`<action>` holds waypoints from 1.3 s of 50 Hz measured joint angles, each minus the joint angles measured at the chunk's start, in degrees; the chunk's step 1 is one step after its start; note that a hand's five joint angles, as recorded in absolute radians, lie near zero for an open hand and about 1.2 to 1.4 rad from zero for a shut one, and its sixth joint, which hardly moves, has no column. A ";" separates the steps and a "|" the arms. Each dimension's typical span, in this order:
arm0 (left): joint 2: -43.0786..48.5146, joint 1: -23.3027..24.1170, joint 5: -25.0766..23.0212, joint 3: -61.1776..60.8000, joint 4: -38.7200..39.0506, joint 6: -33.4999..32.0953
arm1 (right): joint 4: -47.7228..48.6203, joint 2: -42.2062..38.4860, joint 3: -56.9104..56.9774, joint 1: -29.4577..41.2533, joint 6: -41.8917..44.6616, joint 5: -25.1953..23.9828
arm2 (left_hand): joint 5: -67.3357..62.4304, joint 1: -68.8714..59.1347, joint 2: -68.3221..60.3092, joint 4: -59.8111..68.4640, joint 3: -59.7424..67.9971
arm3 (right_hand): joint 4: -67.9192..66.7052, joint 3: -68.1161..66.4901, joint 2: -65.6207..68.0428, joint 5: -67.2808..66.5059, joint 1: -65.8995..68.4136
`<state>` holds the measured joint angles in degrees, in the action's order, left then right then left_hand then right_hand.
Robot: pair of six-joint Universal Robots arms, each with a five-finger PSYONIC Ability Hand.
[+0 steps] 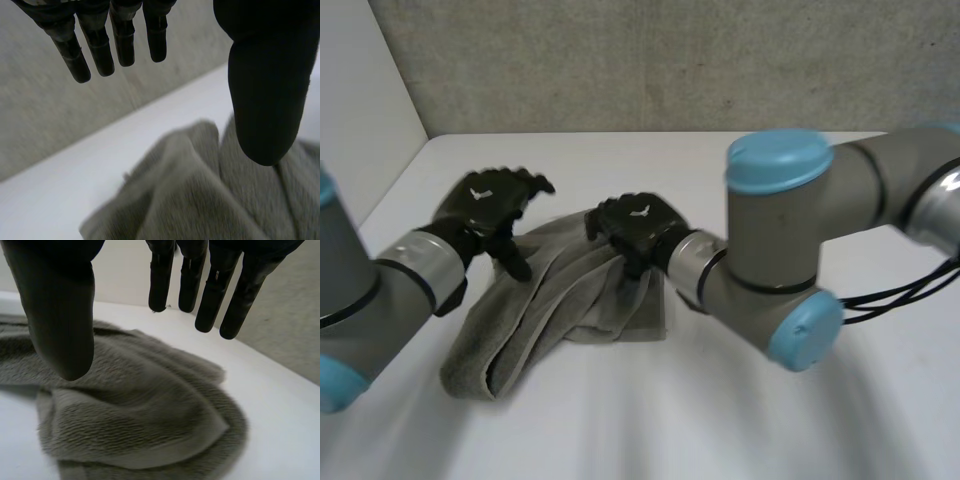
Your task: Fold the laundry
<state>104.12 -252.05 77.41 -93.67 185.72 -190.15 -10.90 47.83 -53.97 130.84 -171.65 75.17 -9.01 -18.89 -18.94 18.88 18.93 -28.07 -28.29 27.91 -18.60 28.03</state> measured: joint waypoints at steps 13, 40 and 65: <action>15.28 0.03 2.37 7.51 -4.47 -8.85 | 1.54 -11.09 6.11 4.68 7.18 1.35 | -4.67 -4.83 -4.69 4.73 4.74 | -22.23 -22.53 23.00 -21.75 22.79; 5.17 0.06 18.85 32.38 0.39 18.30 | 11.55 8.03 20.80 -8.09 8.65 14.62 | -48.75 -47.59 -50.58 50.86 50.60 | -48.81 -48.27 48.60 -48.04 48.61; 5.33 0.40 18.54 -2.26 1.70 40.10 | 3.20 15.54 -24.08 -15.01 20.39 -2.54 | -11.97 -12.19 -11.98 12.08 12.04 | -48.81 -48.29 48.60 -48.47 48.62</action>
<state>109.45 -251.65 95.94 -95.92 187.42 -150.05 -7.70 63.36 -78.05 115.83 -151.25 72.63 -20.98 -31.07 -30.92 30.96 30.98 -76.88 -76.58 76.51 -67.07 76.65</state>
